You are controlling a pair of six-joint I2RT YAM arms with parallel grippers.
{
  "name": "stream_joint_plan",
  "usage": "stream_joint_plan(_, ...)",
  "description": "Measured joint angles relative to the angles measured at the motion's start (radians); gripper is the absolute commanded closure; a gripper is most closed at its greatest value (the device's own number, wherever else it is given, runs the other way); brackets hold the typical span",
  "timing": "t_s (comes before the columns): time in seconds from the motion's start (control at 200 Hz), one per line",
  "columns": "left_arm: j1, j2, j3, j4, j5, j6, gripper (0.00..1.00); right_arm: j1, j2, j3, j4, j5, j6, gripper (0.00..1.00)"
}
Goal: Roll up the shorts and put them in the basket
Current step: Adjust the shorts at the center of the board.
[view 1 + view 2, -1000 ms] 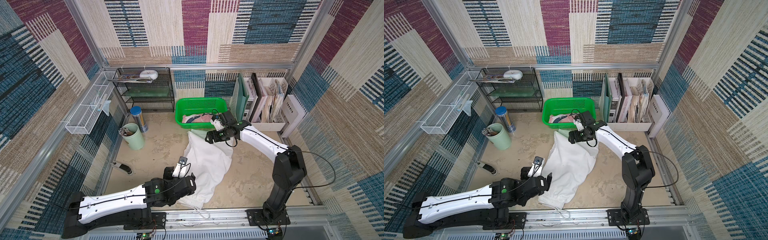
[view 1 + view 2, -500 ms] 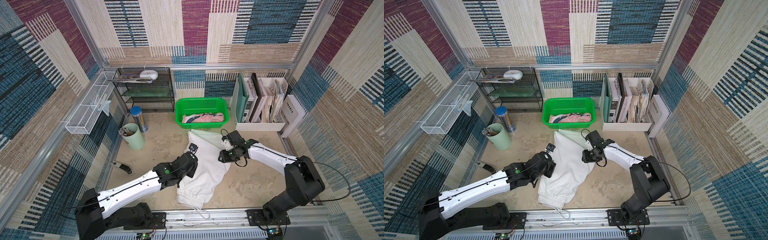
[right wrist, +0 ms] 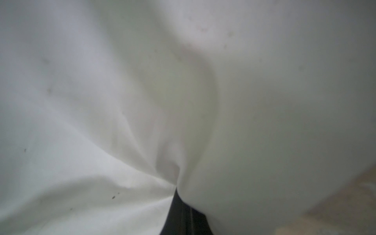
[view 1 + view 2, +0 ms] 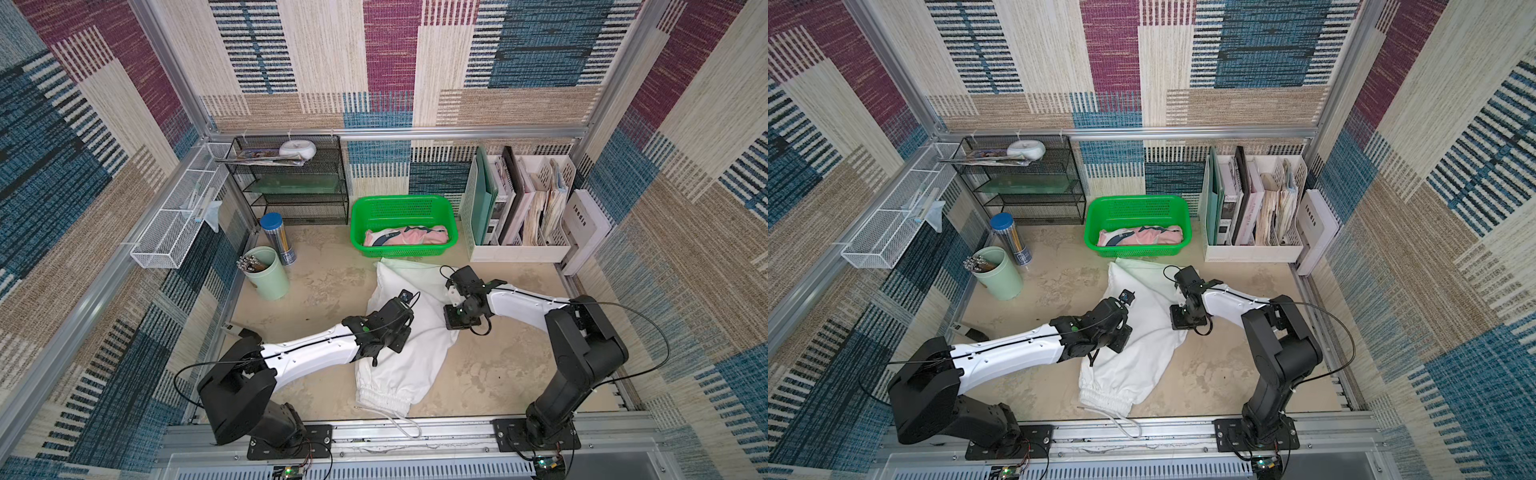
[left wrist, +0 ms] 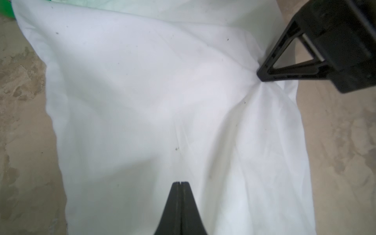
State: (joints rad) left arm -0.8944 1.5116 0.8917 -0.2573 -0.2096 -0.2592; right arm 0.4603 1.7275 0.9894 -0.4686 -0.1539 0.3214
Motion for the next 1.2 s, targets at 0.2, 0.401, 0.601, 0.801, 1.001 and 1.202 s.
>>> stream_joint_plan(0.2, 0.023, 0.058, -0.009, 0.029, 0.023, -0.013, 1.0, -0.041, 0.064, 0.072, 0.01, 0.008, -0.035, 0.9)
stream_joint_plan(0.401, 0.051, 0.115, 0.05, 0.024, 0.028, -0.003, 1.0, -0.065, 0.156, 0.193, 0.009, 0.038, -0.071, 0.84)
stream_joint_plan(0.601, 0.101, 0.166, 0.083, 0.031, 0.049, 0.027, 1.0, -0.101, 0.245, 0.317, 0.005, 0.055, -0.095, 0.81)
stream_joint_plan(0.801, 0.153, 0.231, 0.125, 0.041, 0.082, 0.061, 1.0, -0.133, 0.325, 0.439, -0.021, 0.045, -0.109, 0.75)
stream_joint_plan(1.001, 0.209, 0.3, 0.165, 0.067, 0.113, 0.09, 1.0, -0.142, 0.372, 0.515, -0.043, 0.036, -0.119, 0.61)
stream_joint_plan(1.202, 0.261, 0.349, 0.185, 0.085, 0.132, 0.113, 1.0, -0.148, 0.376, 0.526, -0.042, -0.001, -0.123, 0.46)
